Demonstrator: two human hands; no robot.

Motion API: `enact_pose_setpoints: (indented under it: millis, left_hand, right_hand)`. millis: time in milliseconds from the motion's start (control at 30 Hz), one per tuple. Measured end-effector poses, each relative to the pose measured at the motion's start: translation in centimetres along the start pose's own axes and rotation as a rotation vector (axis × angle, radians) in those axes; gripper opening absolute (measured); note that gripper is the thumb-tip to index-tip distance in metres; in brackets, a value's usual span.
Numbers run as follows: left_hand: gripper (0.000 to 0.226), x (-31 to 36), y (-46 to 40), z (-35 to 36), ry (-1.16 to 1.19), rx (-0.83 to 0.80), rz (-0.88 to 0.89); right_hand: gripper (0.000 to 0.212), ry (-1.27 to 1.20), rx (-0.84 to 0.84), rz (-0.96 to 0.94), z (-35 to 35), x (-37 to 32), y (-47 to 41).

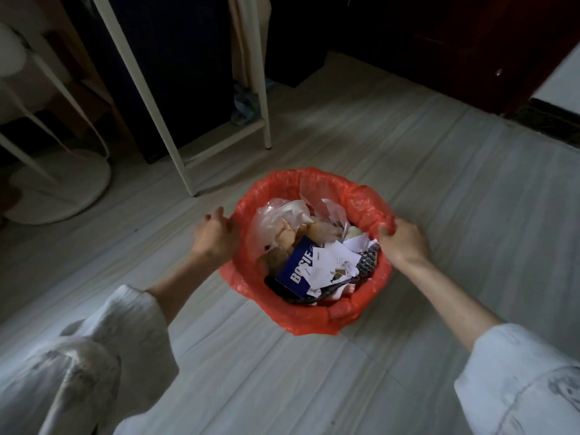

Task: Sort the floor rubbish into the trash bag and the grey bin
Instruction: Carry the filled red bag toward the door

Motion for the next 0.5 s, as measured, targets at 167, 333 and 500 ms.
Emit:
enact_pose_setpoints:
  millis: [167,333,500]
  left_hand:
    - [0.019,2.3,1.4,-1.4,0.203,-0.215,-0.178]
    - [0.024,4.5,3.4,-7.6,0.328,-0.356,-0.545]
    - [0.023,11.1,6.8,-18.5,0.430,-0.463,-0.704]
  right_hand:
    - [0.024,-0.154,-0.178,0.268,-0.8,-0.9,0.4]
    - [0.013,-0.289,-0.483,0.620,-7.0,-2.7,2.0]
    - [0.015,-0.346,-0.564,0.759,-19.6,-6.4,3.4]
Point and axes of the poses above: each hand's wrist, its own y-axis away from the middle knuckle, its own z-axis out of the palm, x = y × z, the point moved 1 cm from there along -y, towards the middle knuckle, and after that the axes turned 15 degrees about x, right-handed, at the moved point
